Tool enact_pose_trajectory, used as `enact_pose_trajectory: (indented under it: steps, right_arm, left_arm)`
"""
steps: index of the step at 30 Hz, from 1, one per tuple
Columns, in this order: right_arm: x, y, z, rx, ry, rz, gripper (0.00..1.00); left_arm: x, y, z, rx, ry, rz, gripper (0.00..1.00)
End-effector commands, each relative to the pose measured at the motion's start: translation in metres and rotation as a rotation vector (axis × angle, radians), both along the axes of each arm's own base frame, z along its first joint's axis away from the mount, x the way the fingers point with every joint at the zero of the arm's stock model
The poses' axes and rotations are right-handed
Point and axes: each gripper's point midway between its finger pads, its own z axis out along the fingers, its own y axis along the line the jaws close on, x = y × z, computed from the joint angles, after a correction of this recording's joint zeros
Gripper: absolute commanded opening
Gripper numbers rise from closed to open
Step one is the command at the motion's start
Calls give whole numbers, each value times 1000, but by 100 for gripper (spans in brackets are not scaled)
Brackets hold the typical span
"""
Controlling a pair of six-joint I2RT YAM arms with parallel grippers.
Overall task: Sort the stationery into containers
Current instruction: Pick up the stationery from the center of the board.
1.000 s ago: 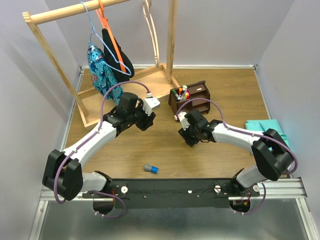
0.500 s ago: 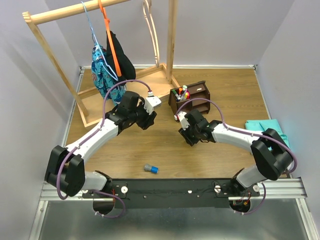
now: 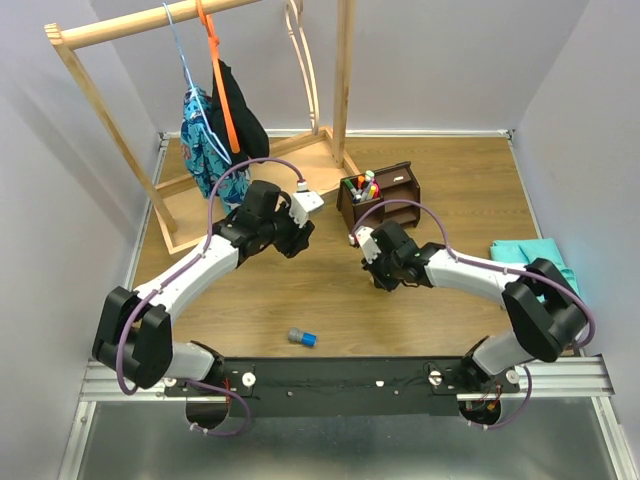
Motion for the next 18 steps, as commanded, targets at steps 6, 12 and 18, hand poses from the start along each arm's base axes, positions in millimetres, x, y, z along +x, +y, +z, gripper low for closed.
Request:
enact_pose_trajectory:
  steps: [6,12,18]
  right_arm:
    - [32,-47,60,26,-59,-260,0]
    - [57,-87,75,-5,-109,-333,1]
    - [85,-81,86,22,-179,-319,1]
  left_arm:
    - [24,-12,27,-22,-54,-23,55]
    - [36,-19,34,-29,-80,-40,55]
    - [42,-22,40,-46,-94,-31,55]
